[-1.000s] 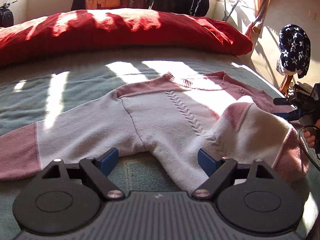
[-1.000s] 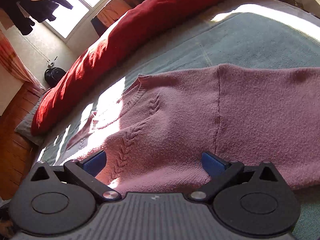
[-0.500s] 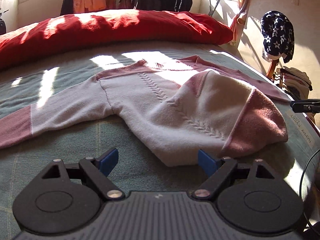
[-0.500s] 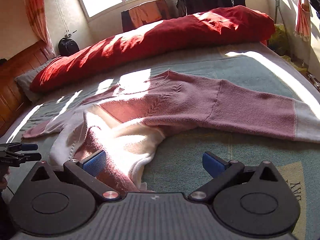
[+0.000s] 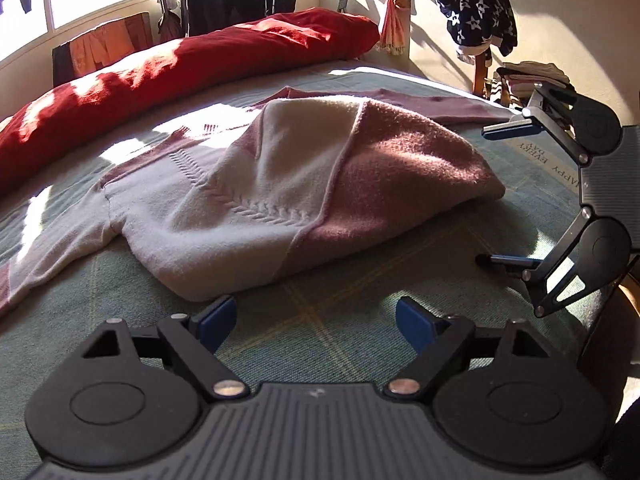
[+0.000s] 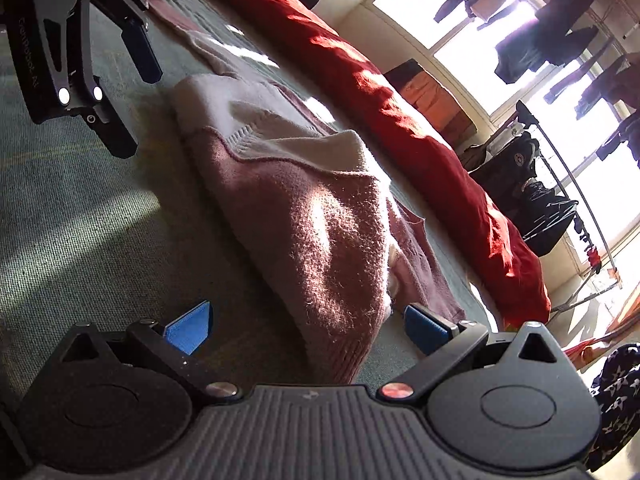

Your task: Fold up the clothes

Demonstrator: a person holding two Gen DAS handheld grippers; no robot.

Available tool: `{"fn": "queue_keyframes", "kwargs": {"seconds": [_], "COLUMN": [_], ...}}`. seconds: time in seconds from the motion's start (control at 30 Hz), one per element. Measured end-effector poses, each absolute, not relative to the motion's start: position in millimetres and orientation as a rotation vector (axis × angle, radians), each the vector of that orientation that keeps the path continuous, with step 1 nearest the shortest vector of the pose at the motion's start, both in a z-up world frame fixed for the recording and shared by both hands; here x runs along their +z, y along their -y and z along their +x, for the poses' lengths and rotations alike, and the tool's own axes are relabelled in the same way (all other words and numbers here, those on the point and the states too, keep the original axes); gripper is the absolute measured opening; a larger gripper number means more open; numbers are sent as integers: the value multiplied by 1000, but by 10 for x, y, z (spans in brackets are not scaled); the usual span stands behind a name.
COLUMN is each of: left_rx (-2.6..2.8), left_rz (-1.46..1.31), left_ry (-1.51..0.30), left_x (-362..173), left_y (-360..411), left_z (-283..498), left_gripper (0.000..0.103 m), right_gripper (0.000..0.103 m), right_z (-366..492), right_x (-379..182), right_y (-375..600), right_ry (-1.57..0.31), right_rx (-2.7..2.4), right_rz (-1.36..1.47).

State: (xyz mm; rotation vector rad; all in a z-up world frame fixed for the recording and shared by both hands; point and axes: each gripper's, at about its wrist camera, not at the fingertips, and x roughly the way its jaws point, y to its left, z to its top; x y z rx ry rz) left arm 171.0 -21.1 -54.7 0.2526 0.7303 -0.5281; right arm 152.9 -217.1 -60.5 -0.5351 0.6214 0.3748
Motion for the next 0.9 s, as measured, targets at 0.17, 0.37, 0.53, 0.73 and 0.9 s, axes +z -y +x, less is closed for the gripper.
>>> {"fn": "queue_keyframes", "kwargs": {"seconds": [0.17,0.37,0.53,0.73,0.9], "left_rx": [-541,-546,-561,-565,-554], "left_rz": [254,242,230,207,195], "left_ry": [-750,-762,-767,-757,-760], "left_x": [-609,-634,-632,-595,-597], "left_y": [272,284,296,274,235], "left_z": [1766,1775,1727,1674,1660], "left_gripper": [87,87,87,87,87], "right_gripper": [103,103,103,103,103], "right_z": [1578,2042,2052,2046,2149], "right_x": [-760,-821,-821,-825,-797], "right_y": [2121,2637,2547,2485,2685], "right_ry": [-638,-925,-970,-1000,-1014], "right_rx": [396,395,387,306,280], "right_rz": [-613,-64,-110,-70,131]}}
